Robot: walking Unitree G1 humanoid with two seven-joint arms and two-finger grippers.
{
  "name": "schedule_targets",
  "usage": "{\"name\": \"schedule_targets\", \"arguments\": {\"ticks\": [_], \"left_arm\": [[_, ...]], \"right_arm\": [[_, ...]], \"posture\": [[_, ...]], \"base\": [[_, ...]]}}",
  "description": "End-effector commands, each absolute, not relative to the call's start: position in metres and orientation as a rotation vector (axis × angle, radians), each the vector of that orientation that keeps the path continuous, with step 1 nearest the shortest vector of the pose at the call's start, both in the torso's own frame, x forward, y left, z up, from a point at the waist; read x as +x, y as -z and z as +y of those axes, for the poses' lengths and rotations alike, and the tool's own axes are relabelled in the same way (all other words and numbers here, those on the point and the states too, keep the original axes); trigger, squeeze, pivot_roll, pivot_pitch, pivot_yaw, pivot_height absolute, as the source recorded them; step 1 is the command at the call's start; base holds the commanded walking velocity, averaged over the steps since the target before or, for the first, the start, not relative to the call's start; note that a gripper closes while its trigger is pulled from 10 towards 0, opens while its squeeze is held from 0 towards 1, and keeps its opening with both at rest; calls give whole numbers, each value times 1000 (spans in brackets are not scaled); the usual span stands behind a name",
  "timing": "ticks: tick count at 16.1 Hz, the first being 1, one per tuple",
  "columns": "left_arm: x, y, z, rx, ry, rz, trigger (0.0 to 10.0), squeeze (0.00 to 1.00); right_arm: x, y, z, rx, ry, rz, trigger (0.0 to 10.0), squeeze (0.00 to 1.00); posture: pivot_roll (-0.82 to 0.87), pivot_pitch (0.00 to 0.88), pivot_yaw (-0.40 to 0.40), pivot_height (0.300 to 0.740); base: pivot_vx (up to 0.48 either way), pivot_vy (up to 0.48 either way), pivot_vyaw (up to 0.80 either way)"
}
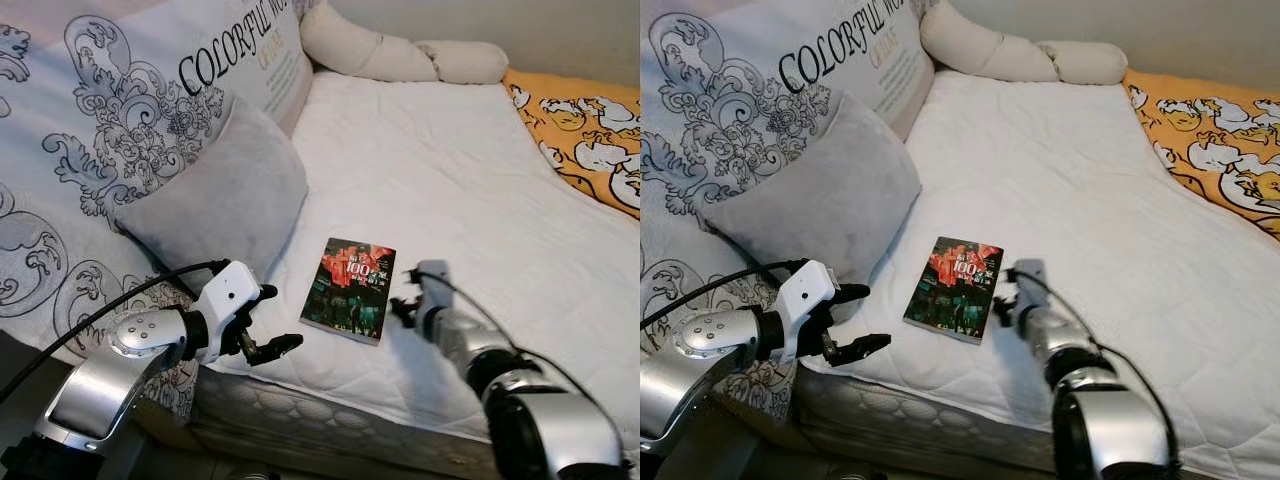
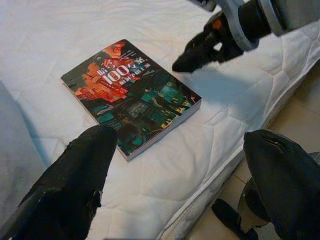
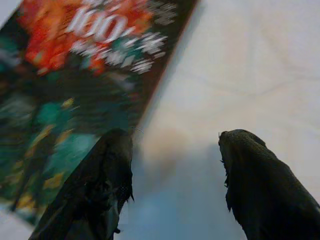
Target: Clean up the room
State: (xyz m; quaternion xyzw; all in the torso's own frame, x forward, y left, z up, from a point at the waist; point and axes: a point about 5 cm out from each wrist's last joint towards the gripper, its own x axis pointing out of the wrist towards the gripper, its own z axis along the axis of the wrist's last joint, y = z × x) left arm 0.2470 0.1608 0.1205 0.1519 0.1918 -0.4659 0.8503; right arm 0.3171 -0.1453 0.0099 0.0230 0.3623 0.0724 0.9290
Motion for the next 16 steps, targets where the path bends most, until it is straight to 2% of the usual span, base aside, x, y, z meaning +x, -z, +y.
{"name": "schedule_targets", "arguments": {"ticks": [1,5,7,13,16], "left_arm": [[247,-119,163,339,976,421,10000,0],[249,-119,163,349,971,424,10000,0],[250,-119,163,354,966,422,10000,0],[254,-118,158,354,964,407,10000,0],[254,-121,159,364,968,403,10000,0]], "right_arm": [[316,-9,-146,32,-155,754,10000,0],[312,-5,-133,113,-171,777,10000,0],[315,-8,-133,368,-97,751,10000,0],[314,-10,-138,736,-72,691,10000,0],[308,-2,-137,716,-50,707,10000,0]], "posture": [[94,0,-22,740],[102,0,-17,740],[109,0,-18,740],[106,0,-5,740],[122,0,11,740]], "base": [[0,0,0],[0,0,0],[0,0,0],[0,0,0],[0,0,0]]}}
